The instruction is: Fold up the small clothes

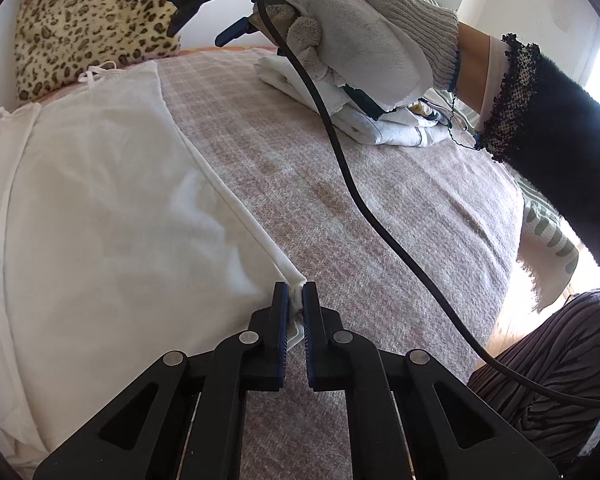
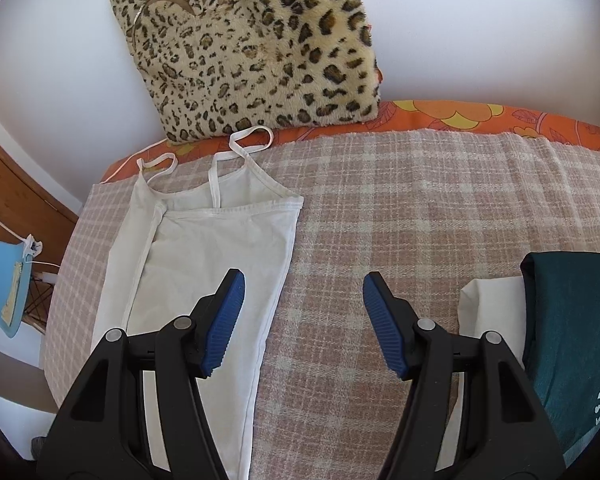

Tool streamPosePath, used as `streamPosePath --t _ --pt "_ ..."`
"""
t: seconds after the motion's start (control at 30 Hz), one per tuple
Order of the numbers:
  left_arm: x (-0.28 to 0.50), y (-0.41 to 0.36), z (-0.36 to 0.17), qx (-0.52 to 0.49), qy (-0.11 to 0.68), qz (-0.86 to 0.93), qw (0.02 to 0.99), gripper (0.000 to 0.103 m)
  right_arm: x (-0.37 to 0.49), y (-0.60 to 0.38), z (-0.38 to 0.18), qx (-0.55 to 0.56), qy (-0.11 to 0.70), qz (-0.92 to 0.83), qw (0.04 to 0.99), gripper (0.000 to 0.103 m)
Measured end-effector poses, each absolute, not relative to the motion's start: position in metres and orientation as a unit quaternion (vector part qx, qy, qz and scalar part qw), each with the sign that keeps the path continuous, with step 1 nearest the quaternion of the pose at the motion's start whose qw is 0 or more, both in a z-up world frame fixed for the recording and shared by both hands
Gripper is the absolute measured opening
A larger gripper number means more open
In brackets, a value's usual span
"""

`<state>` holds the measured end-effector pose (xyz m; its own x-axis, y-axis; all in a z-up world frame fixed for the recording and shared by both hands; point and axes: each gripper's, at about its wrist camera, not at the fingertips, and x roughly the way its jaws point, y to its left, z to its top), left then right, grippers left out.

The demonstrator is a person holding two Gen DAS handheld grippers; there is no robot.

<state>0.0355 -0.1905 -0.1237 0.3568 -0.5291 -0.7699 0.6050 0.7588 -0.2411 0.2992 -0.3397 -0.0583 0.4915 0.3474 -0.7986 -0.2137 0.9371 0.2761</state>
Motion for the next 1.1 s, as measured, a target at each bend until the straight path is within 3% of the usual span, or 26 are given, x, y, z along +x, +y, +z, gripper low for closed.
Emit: streamPosePath --t 1.0,1.1 --pt "0.040 -0.155 -0.102 -0.023 0.442 -0.340 0.830 0.004 0.355 -0.300 -0.108 0.057 0.505 0.132 0.851 0.064" --pt "0.039 -0.152 -0.103 -0.020 0.441 -0.338 0.831 0.004 0.356 -0.298 -0.108 0.053 0.509 0.129 0.849 0.041"
